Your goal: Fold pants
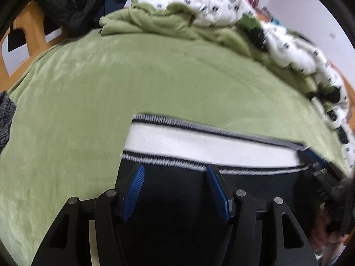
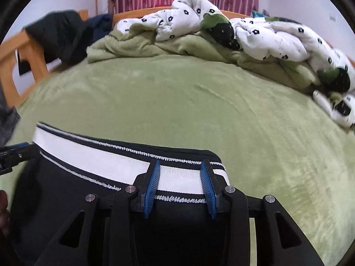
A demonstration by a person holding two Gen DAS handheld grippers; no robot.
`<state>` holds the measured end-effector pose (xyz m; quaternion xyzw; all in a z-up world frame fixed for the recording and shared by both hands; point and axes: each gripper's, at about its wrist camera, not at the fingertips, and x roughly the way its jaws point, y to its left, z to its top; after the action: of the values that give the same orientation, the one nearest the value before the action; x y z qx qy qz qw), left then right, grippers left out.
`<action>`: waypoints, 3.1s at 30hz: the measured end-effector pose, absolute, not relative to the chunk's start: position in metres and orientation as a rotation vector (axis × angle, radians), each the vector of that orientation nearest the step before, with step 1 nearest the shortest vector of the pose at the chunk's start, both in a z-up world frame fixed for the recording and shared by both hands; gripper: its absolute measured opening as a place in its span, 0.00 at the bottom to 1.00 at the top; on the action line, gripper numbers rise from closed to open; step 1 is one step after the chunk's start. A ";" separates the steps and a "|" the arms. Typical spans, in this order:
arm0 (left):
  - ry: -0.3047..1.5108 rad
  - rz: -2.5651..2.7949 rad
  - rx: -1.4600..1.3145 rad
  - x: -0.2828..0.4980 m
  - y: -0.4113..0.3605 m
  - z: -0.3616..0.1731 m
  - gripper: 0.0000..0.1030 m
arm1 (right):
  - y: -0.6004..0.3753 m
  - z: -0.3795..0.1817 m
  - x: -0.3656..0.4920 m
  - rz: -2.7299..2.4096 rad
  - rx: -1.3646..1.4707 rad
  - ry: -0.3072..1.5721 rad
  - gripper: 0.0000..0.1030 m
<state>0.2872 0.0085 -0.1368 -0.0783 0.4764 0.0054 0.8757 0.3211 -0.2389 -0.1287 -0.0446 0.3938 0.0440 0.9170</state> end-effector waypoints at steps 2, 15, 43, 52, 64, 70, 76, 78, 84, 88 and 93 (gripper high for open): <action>0.975 0.019 -0.143 0.285 0.004 -0.138 0.55 | -0.240 -0.125 0.317 0.087 -0.076 0.795 0.38; 1.033 -0.059 -0.205 0.276 0.009 -0.142 0.56 | -0.232 -0.123 0.311 0.081 -0.161 0.805 0.49; 0.939 -0.206 0.063 0.076 -0.027 -0.139 0.61 | -0.238 -0.137 0.127 0.159 -0.191 0.892 0.49; 0.968 -0.064 0.185 0.043 0.002 -0.154 0.61 | -0.274 -0.141 0.123 0.048 -0.155 0.942 0.52; 0.963 -0.034 0.138 0.045 0.025 -0.154 0.58 | -0.286 -0.129 0.129 0.030 -0.093 0.901 0.52; 0.865 -0.045 -0.015 0.055 0.025 -0.138 0.15 | -0.274 -0.132 0.131 0.053 -0.136 0.895 0.52; 0.997 -0.066 0.057 0.047 0.023 -0.155 0.18 | -0.271 -0.133 0.130 0.062 -0.147 0.884 0.52; 0.991 -0.098 0.044 0.041 0.024 -0.144 0.20 | -0.272 -0.128 0.128 0.066 -0.131 0.864 0.52; 0.844 -0.185 -0.092 0.038 0.032 -0.100 0.48 | -0.266 -0.125 0.132 0.082 -0.094 0.822 0.56; 0.828 -0.148 -0.100 0.080 0.024 -0.100 0.48 | -0.251 -0.128 0.140 0.092 -0.134 0.798 0.58; 0.936 -0.122 -0.158 0.112 0.022 -0.145 0.48 | -0.246 -0.141 0.154 0.073 -0.159 0.789 0.68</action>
<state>0.1115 0.0217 -0.1446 -0.0761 0.4502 -0.0586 0.8877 0.1538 -0.2458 -0.1413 -0.0775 0.3839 0.0355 0.9194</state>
